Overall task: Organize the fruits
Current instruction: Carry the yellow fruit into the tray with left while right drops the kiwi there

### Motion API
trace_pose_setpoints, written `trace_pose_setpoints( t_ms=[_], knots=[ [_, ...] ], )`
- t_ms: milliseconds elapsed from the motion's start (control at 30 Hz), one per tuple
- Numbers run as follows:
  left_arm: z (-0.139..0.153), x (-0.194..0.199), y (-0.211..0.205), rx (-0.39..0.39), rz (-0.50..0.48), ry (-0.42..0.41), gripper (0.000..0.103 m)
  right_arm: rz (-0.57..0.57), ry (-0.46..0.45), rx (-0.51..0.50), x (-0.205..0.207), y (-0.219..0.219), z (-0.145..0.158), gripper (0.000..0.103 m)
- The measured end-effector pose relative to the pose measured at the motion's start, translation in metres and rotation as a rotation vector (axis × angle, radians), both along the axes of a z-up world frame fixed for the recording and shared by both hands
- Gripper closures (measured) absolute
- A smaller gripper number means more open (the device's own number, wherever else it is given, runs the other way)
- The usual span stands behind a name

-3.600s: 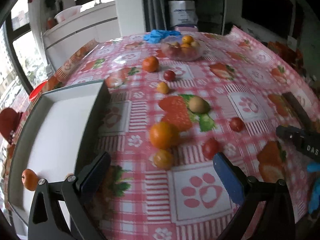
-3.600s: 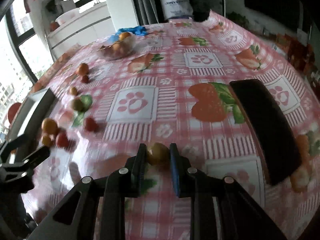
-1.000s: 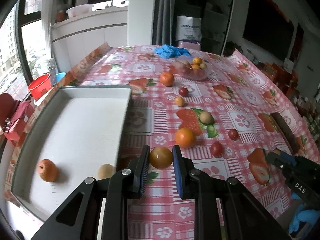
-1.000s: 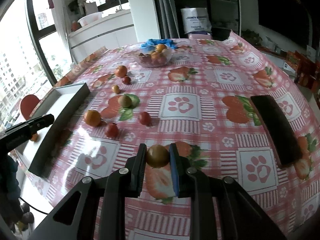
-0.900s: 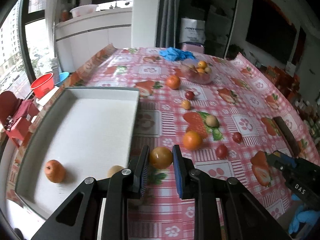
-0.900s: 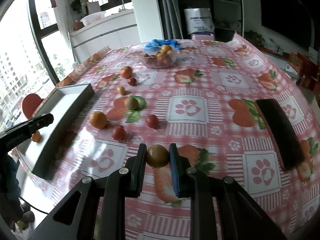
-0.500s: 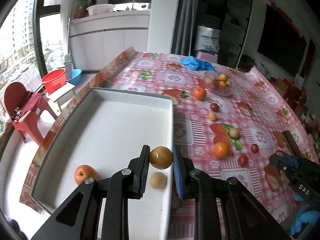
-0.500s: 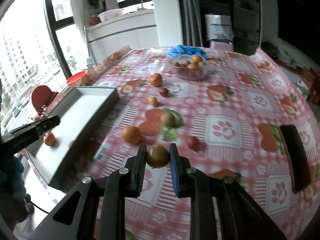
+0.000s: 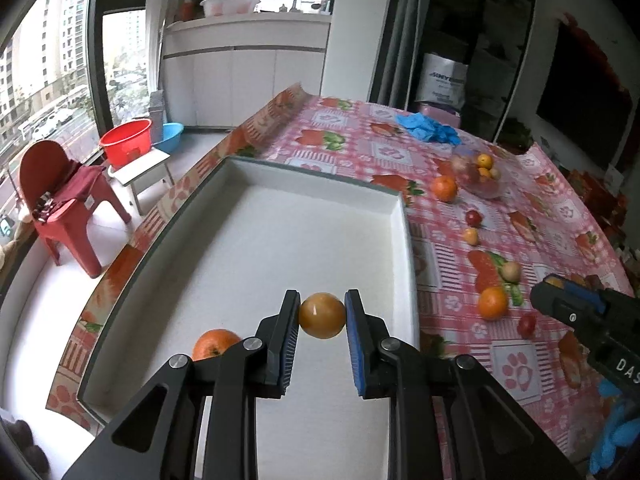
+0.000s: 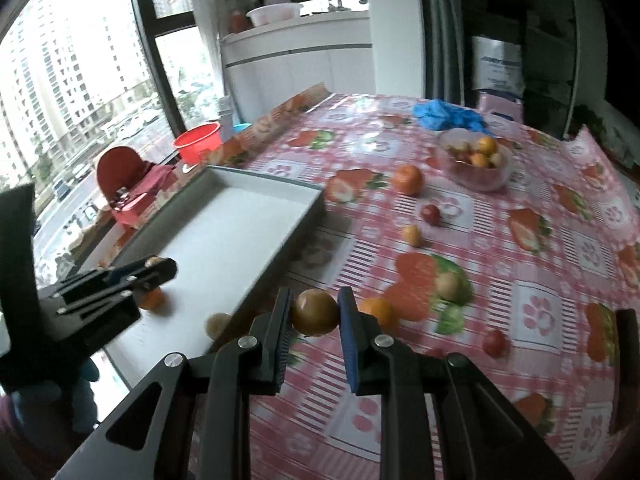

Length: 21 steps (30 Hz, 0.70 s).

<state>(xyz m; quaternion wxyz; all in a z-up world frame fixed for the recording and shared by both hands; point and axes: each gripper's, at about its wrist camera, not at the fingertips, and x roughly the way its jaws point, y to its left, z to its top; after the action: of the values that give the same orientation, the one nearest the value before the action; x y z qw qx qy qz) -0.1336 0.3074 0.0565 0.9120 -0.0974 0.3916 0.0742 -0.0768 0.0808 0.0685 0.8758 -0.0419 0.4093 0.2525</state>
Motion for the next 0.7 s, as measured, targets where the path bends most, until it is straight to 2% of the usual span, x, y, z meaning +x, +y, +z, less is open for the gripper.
trace_pose_setpoints(
  t_ms=[467, 700],
  knots=[
    [-0.014, 0.008, 0.022, 0.034, 0.047, 0.021, 0.079, 0.108, 0.067, 0.002, 0.02, 0.064, -0.015, 0.079],
    [-0.021, 0.009, 0.029, 0.04, 0.064, 0.033, 0.079, 0.141, 0.095, -0.008, 0.023, 0.082, -0.026, 0.079]
  ],
)
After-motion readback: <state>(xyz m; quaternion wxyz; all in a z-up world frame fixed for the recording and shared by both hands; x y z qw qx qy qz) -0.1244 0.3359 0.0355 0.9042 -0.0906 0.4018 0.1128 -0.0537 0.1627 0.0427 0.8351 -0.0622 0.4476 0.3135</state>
